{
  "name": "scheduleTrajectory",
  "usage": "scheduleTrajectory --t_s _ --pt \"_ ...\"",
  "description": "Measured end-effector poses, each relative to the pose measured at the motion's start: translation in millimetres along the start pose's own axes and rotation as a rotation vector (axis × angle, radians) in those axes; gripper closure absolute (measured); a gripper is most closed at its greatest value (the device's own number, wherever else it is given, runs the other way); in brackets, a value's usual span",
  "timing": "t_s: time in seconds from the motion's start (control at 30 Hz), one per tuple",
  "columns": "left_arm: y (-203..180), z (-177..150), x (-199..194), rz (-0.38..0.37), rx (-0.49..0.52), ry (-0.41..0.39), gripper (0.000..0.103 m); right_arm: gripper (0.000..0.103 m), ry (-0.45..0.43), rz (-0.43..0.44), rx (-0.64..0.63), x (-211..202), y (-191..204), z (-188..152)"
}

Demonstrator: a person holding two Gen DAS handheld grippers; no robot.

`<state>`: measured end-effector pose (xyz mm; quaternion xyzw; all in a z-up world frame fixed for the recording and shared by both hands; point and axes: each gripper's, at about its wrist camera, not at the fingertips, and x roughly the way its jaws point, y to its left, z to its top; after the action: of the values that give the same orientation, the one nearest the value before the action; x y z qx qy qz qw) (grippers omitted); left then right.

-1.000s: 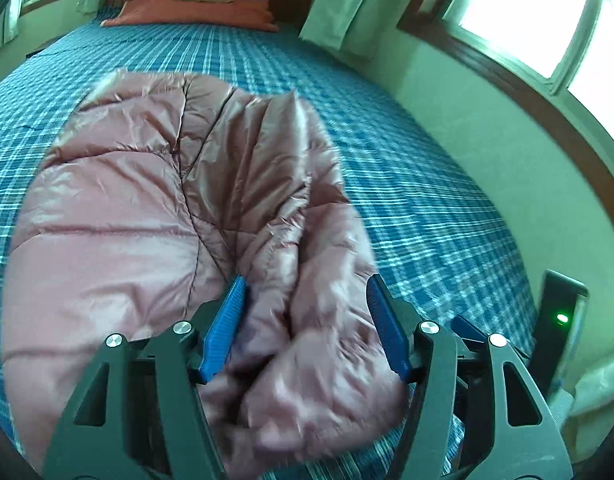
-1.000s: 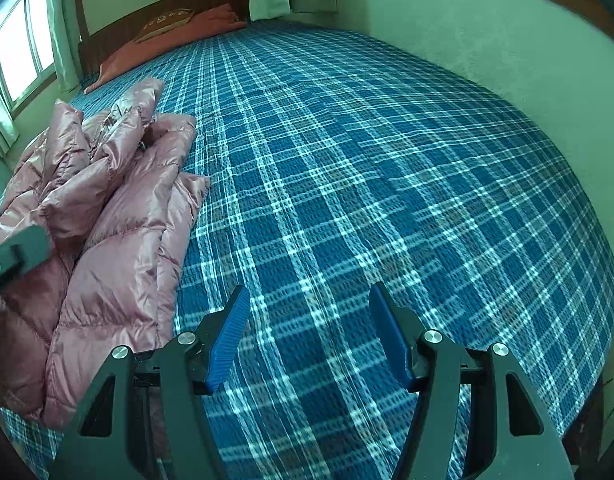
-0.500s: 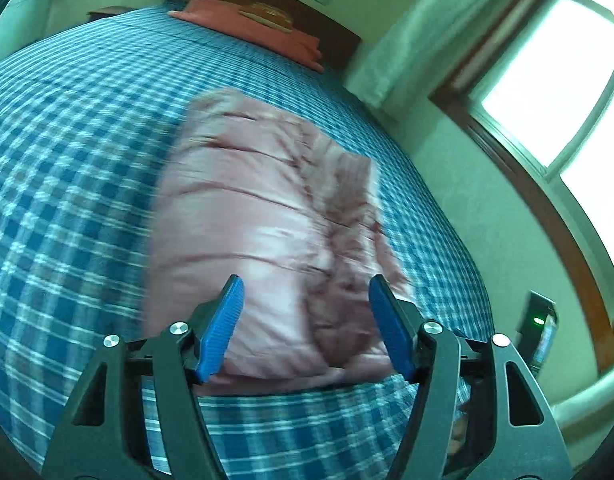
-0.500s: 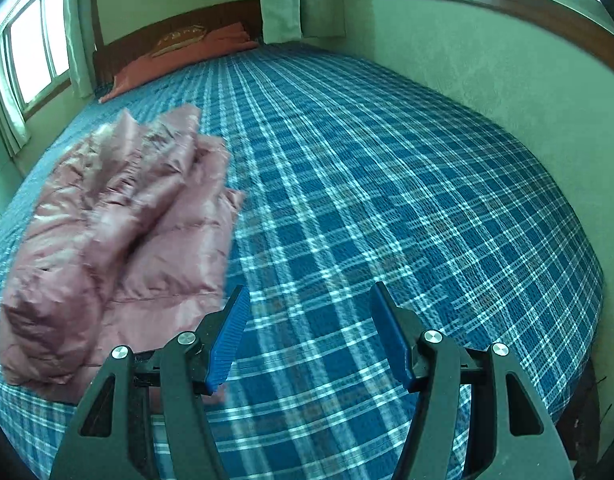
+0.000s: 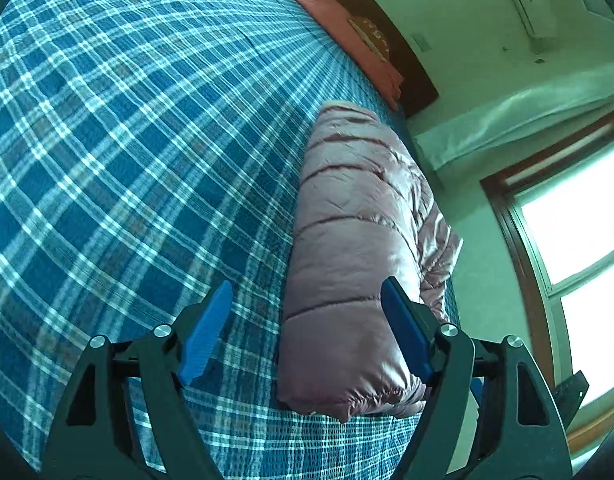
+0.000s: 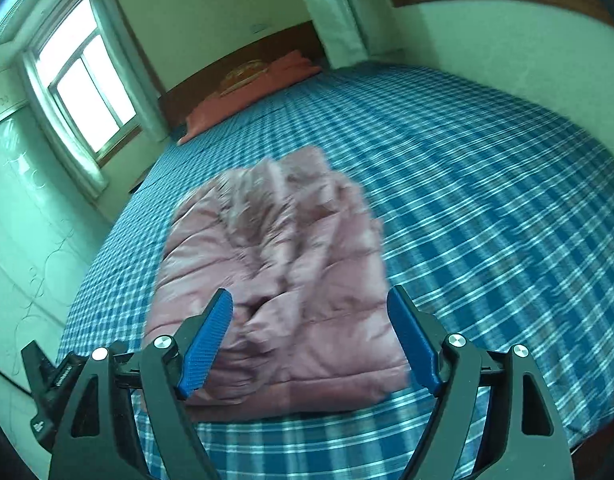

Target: Fold large clothes

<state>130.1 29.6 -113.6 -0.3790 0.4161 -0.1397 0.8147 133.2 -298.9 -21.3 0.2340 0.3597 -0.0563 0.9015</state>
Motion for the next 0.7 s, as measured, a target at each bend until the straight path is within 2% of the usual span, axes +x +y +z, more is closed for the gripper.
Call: scheduleTrajectory --t_s 0.3,0.53,0.7 --pt "-11.7 -11.0 24.7 -0.013 0.042 0.046 0.023 0.024 0.086 0.014 -0.034 35.8 22.4 -6.9" --pt "-9.1 -8.7 24.1 -0.017 0.031 0.044 0.023 0.024 0.067 0.038 -0.048 27.5 31.3 -2.9" --pt "-9.7 -8.9 26.8 -0.009 0.032 0.045 0.023 0.024 0.09 0.013 -0.062 39.8 32.2 -5.2"
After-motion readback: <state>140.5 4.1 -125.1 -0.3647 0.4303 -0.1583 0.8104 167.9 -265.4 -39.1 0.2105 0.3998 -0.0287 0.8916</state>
